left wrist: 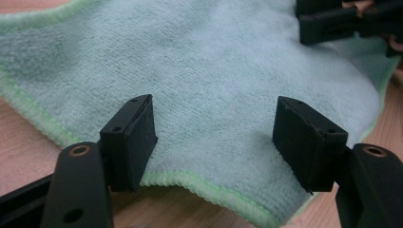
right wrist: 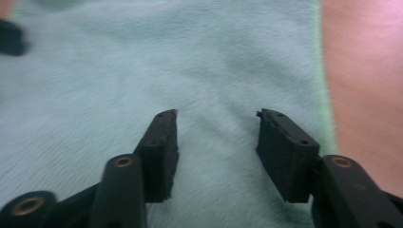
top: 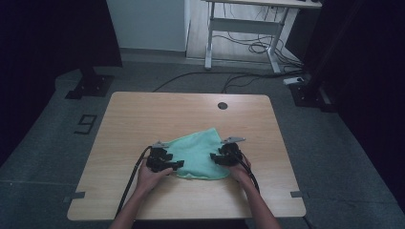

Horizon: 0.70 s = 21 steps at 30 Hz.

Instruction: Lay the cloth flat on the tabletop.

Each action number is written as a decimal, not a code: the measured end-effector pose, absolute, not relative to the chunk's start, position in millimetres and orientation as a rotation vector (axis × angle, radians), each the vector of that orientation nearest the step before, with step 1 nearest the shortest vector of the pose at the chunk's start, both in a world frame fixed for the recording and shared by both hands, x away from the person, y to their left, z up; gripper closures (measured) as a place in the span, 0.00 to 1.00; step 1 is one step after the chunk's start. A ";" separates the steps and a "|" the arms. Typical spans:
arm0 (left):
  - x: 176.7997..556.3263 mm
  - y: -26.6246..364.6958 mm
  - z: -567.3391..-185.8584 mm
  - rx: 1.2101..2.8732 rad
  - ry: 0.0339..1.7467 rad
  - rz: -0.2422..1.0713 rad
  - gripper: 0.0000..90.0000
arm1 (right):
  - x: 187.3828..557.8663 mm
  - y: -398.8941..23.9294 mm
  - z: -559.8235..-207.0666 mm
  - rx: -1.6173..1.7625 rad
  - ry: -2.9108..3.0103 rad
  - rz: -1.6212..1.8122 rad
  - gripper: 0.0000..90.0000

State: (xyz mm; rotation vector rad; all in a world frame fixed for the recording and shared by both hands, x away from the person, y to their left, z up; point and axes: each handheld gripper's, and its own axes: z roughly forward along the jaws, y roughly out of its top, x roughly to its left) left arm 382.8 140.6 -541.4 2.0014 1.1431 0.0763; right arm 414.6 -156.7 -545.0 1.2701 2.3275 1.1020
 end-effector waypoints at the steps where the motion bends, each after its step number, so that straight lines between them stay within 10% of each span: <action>1: 381.8 140.2 -541.2 2.007 1.142 0.079 0.35 | 417.8 -154.8 -544.6 1.259 2.313 1.065 0.52; 21: 387.0 138.0 -539.4 2.021 1.156 0.077 0.36 | 329.8 -137.7 -525.1 0.989 2.481 1.461 0.69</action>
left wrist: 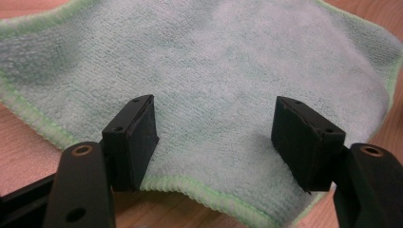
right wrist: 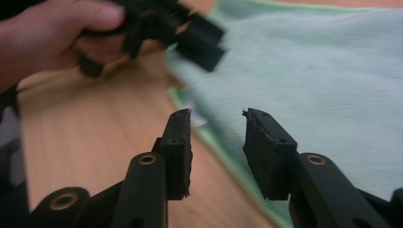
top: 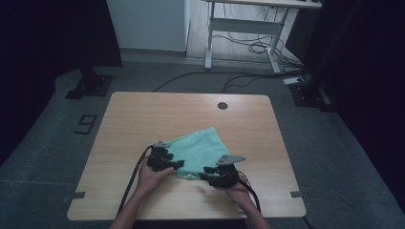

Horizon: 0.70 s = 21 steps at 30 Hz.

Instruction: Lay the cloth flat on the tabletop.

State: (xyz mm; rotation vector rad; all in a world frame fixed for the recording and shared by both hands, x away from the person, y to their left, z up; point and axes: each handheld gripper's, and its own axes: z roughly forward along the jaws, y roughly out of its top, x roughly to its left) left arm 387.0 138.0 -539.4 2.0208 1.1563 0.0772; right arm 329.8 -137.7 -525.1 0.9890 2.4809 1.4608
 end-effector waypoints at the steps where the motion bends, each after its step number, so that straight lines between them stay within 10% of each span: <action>1: 387.7 138.0 -539.2 2.022 1.157 0.076 0.36 | 327.1 -134.1 -526.4 0.965 2.499 1.459 0.70; 21: 393.6 136.6 -539.1 2.020 1.169 0.085 0.37 | 333.4 -97.1 -549.2 0.872 2.564 1.253 0.70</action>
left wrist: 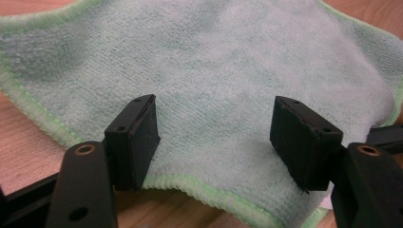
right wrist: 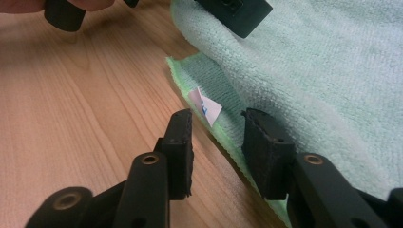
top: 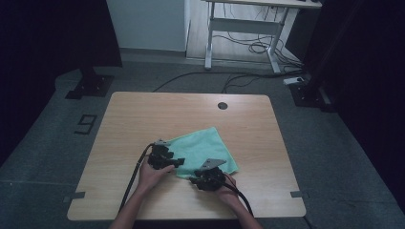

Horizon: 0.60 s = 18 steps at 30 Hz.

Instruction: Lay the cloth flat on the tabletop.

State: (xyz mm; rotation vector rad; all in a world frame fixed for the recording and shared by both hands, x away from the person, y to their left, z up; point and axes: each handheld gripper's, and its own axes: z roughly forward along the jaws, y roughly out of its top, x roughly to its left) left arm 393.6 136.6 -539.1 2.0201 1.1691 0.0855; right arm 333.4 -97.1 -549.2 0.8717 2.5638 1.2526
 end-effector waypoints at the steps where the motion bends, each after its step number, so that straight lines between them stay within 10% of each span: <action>1: 393.7 136.6 -539.2 2.020 1.169 0.086 0.37 | 333.3 -96.7 -549.3 0.874 2.561 1.249 0.72; 18: 393.7 136.6 -539.3 2.020 1.169 0.089 0.38 | 321.9 -102.4 -550.8 0.893 2.591 1.281 0.98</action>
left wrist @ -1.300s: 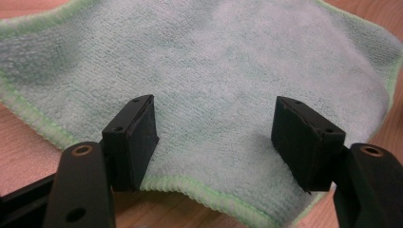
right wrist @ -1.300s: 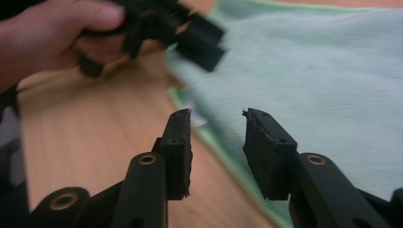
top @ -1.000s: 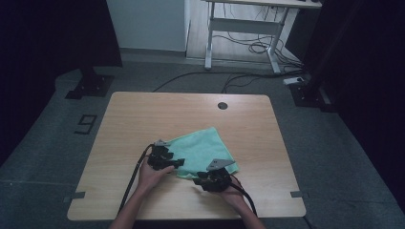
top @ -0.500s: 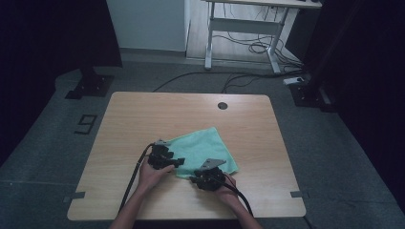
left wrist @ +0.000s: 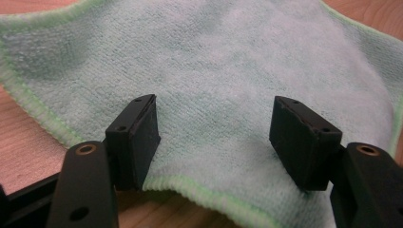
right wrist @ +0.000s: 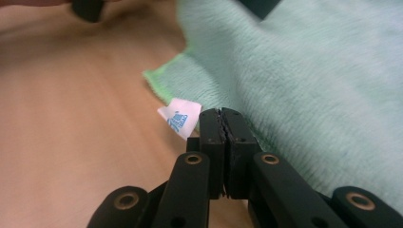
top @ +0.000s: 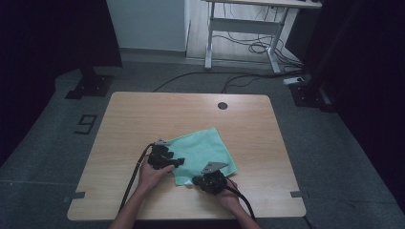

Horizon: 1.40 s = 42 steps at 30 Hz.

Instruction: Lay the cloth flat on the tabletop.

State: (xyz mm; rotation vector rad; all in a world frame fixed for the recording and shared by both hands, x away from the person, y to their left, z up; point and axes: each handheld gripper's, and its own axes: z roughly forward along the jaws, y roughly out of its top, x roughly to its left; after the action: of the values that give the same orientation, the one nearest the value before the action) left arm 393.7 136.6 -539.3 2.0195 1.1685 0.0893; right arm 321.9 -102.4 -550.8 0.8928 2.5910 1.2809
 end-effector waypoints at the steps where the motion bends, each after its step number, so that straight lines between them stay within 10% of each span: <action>1: 393.6 136.5 -539.3 2.020 1.169 0.090 0.38 | 319.1 -103.1 -551.3 0.890 2.604 1.298 0.98; 17: 388.4 136.8 -539.1 2.049 1.133 0.100 0.38 | 283.1 -93.9 -554.0 0.821 2.681 1.379 0.97; 23: 383.5 142.3 -533.4 2.012 1.159 0.166 0.42 | 286.1 -110.0 -542.5 0.873 2.536 1.459 0.72; 42: 428.8 152.6 -530.3 1.972 1.247 0.250 0.51 | 414.9 -155.4 -530.1 1.191 2.239 1.185 0.62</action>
State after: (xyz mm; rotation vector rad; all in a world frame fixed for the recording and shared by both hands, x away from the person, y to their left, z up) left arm 428.8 152.6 -530.3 1.9720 1.2472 0.2497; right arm 414.9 -155.4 -530.1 1.1909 2.2389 1.1853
